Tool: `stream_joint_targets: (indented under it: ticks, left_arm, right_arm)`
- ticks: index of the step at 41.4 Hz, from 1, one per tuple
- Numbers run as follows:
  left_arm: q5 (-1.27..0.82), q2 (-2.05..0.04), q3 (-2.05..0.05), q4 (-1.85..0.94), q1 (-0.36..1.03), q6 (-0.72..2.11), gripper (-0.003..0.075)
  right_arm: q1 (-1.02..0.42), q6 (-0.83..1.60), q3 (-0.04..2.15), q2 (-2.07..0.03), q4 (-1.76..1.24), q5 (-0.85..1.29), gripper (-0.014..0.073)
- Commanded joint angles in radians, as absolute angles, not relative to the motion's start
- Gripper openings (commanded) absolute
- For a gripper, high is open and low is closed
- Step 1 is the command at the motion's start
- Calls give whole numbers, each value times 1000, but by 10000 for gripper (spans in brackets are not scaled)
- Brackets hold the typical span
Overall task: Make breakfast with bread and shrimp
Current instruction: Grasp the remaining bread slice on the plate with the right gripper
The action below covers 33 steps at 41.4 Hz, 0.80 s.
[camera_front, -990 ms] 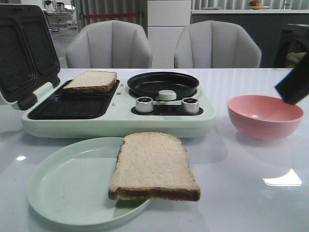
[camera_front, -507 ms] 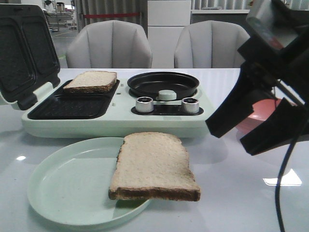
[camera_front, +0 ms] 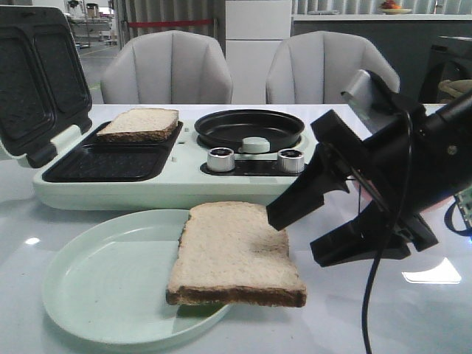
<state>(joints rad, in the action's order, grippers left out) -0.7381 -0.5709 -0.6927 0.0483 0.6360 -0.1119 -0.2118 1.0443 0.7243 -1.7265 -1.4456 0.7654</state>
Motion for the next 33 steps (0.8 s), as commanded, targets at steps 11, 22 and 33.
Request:
stream_joint_targets:
  ticks: [11,22,33]
  left_arm:
    - [-656,-571,-719,51,643,-112,521]
    - [-656,-571,-719,51,643,-112,521]
    - [-656,-571,-719,51,643,-112,521]
  right_arm:
    - [-212,1163,750,-1781,-1614,850,547]
    - [-251,1172,778,-1834,-1646,859,547]
    - [-260,1172,791,-1835,-1650,851,407]
